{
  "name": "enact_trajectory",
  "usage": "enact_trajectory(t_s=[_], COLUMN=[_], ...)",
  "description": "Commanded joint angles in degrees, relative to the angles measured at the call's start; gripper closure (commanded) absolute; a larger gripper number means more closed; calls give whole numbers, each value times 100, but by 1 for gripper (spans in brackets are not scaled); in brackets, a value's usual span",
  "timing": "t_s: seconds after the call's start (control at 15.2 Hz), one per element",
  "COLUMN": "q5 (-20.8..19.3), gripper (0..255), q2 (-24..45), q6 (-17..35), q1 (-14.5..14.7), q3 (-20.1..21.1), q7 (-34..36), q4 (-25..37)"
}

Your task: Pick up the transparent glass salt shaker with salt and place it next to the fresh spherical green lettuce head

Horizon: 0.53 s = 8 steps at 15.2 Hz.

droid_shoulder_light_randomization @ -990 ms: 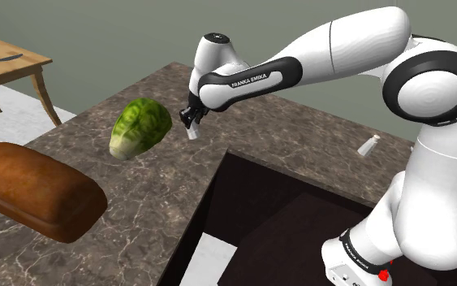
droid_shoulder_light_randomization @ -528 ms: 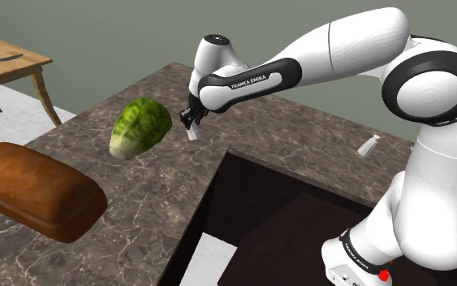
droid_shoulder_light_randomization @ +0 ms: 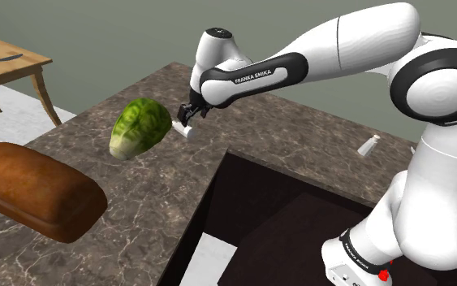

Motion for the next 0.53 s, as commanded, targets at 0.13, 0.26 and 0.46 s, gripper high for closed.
enact_trajectory(t_s=[0.13, 0.26, 0.46], q5=[-6, -6, -6], gripper=[0, 0, 0], q2=[-303, -303, -303], q6=[-341, -341, -341], q1=[21, 21, 21], q3=[3, 3, 3], q7=[6, 6, 6], q4=[37, 37, 37])
